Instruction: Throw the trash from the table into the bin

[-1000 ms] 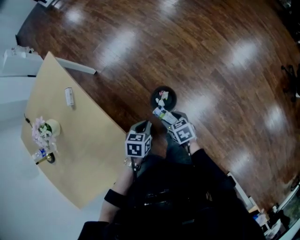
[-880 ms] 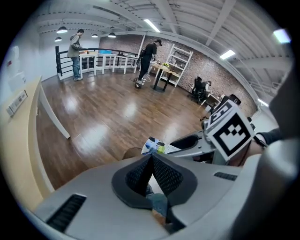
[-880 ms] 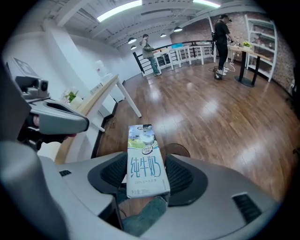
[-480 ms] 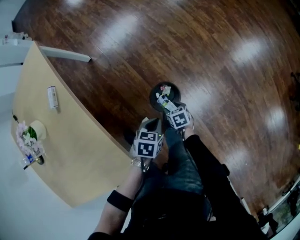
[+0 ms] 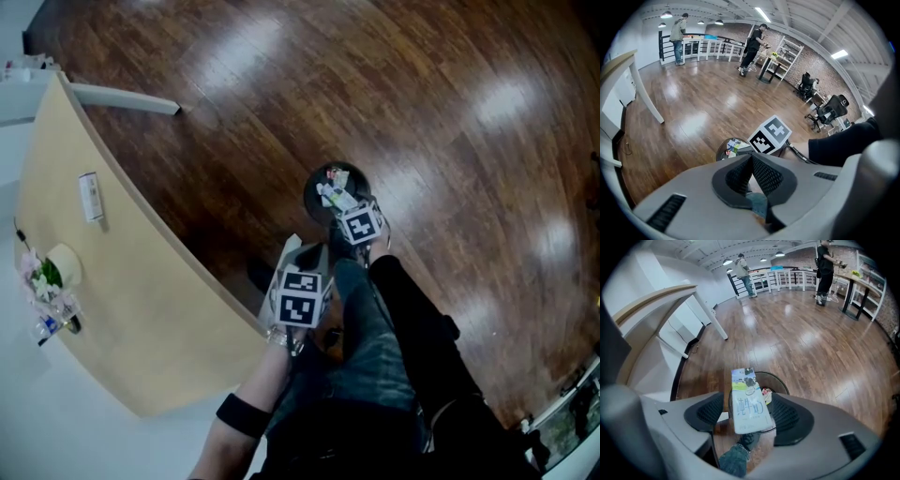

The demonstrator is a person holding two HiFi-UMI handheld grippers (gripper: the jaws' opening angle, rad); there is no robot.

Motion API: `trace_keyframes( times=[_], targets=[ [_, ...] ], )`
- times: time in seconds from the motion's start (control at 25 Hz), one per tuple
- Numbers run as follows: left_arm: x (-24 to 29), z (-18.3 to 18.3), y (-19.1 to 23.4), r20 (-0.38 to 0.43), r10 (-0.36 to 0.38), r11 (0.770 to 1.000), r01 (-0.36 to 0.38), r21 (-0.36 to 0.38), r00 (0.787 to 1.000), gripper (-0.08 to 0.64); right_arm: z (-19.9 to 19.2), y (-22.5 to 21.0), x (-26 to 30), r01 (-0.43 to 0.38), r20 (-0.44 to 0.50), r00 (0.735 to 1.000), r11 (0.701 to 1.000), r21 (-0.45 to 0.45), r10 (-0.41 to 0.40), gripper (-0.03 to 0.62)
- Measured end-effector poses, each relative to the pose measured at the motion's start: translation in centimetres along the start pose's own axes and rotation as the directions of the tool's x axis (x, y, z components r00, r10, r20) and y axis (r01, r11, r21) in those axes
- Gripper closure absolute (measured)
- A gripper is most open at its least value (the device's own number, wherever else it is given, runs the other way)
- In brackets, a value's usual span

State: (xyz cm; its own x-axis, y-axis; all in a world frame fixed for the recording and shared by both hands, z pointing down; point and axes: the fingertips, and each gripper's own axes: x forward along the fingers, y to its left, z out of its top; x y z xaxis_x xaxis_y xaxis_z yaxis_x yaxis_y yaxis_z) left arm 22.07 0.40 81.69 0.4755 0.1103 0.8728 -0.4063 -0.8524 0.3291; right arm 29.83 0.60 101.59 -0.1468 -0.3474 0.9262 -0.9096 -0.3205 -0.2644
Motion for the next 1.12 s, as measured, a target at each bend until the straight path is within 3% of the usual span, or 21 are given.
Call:
trace_keyframes(
  times=[0.12,0.4,0.52,0.72,1.12],
  targets=[
    [0.3,-0.1,-0.1,-0.007,-0.005,1.000,0.005,-0.010,1.000,0.558,-0.2,0.5,0.3,-0.030,-0.004,1.000,0.999,0.013,0.030,0.233],
    [0.3,0.2,-0.5,-0.008,-0.006,1.000,0.006,-0.018,1.000,0.558,-0.3,1.4,-1.3,-0.065,0.021,0.998,0.997,0.035,0.064,0.233],
    [-0.2,0.5,-1.3,-0.010,-0.024,1.000,0.024,-0.011,1.000,0.558,-0.2,1.4,-3.5,-0.081,0.051,0.996,0.992,0.093,0.076,0.233],
    [-2.8,1.2,-3.1,0.008,-0.040,0.998,0.040,0.041,0.999,0.558,-0.5,2.4,-10.1,-0.094,0.073,0.994,0.986,0.138,0.085,0.233],
    [-13.0,3.6,-7.6,0.091,-0.136,0.975,0.118,0.188,0.986,0.560,0.7,7.9,-26.8,-0.157,0.167,0.975,0.986,0.061,0.145,0.236]
  ],
)
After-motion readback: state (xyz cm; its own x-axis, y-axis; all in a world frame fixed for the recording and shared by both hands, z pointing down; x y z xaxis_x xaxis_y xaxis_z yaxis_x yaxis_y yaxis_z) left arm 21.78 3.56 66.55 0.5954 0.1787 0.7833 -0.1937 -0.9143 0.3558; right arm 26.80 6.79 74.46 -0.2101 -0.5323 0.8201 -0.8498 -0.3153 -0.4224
